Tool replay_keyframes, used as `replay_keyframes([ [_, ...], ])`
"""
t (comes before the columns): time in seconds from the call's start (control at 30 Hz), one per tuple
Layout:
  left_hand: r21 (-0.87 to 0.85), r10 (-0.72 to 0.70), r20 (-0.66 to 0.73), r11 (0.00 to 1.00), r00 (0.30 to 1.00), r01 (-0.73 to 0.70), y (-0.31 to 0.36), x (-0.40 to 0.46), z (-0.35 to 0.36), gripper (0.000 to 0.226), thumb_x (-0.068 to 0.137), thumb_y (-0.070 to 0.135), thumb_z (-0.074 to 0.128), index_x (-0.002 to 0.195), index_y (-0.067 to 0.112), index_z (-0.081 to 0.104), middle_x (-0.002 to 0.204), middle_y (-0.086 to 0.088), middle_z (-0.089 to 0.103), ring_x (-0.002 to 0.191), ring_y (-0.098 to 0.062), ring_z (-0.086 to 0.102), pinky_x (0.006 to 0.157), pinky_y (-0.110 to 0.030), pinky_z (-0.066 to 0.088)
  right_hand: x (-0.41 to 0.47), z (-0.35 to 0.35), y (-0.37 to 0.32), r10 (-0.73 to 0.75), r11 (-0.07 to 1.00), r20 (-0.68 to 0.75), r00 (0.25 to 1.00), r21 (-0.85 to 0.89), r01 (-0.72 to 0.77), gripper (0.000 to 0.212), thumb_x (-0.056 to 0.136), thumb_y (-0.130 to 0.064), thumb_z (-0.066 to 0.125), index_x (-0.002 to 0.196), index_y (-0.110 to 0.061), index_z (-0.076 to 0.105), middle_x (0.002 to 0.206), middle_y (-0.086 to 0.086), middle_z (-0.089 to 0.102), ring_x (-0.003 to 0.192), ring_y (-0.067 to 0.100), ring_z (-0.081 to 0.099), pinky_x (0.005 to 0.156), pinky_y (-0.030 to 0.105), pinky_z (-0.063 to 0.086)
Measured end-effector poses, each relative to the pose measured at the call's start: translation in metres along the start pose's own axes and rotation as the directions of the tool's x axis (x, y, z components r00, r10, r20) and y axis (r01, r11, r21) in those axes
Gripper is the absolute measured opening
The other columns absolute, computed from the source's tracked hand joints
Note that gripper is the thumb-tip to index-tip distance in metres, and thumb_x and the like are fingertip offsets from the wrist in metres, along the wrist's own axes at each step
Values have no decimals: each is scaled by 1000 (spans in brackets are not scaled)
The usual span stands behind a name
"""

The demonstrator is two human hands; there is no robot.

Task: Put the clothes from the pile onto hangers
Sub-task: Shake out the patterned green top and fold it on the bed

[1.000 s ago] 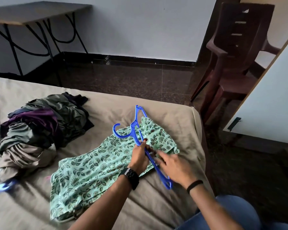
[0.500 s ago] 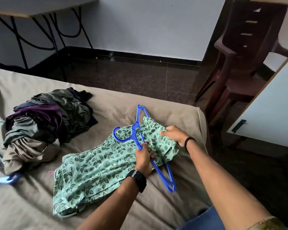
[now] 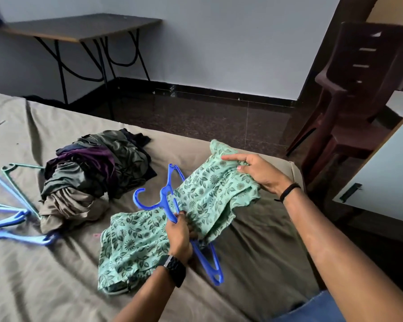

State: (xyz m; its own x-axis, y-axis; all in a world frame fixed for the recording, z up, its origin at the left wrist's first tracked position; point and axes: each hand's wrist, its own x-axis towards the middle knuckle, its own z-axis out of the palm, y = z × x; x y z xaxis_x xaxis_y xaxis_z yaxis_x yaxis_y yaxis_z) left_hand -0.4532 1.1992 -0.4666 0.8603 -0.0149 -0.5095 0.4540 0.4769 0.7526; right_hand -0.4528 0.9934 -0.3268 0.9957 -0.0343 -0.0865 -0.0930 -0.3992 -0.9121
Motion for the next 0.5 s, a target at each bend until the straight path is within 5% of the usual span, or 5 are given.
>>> replay_keyframes([
  [0.13, 48, 14, -6, 999, 1000, -14, 16, 0, -31, 15, 101, 10, 40, 88, 12, 46, 59, 3, 25, 33, -2, 24, 31, -16, 22, -6, 4, 27, 49, 991, -91, 995, -121, -60, 51, 92, 9, 43, 130, -22, 58, 143, -5, 46, 102, 8, 64, 88, 25, 53],
  [0.23, 48, -2, 28, 999, 1000, 1, 17, -2, -38, 11, 102, 10, 39, 94, 11, 47, 58, 5, 21, 36, -3, 21, 32, -17, 21, -11, 13, 60, 201, 942, -129, 971, -248, -227, 48, 91, 9, 44, 128, -17, 59, 142, 4, 48, 42, 6, 50, 41, 20, 42],
  [0.3, 48, 6, 45, 999, 999, -9, 18, -6, -35, 12, 102, 11, 40, 92, 11, 48, 58, 5, 22, 37, -3, 22, 32, -17, 22, -14, 17, 73, 199, 955, -171, 965, -186, -230, 52, 88, 15, 43, 125, -16, 61, 141, 7, 49, 59, 18, 62, 55, 28, 53],
  [0.37, 64, 17, 67, 998, 998, -21, 21, -11, -30, 16, 102, 12, 39, 86, 14, 43, 59, 4, 23, 39, -3, 21, 34, -17, 20, -16, 15, 78, 188, 979, -214, 959, -41, -201, 56, 85, 17, 44, 123, -20, 62, 143, 4, 46, 106, 37, 61, 94, 48, 49],
  [0.5, 60, 40, 103, 997, 994, -46, 31, -21, -21, 25, 102, 10, 37, 78, 18, 35, 54, 6, 21, 39, -4, 18, 34, -16, 17, -19, 9, 85, 246, 918, -312, 918, -230, -324, 58, 86, 13, 41, 129, -21, 58, 139, 7, 50, 61, 10, 56, 52, 24, 46],
])
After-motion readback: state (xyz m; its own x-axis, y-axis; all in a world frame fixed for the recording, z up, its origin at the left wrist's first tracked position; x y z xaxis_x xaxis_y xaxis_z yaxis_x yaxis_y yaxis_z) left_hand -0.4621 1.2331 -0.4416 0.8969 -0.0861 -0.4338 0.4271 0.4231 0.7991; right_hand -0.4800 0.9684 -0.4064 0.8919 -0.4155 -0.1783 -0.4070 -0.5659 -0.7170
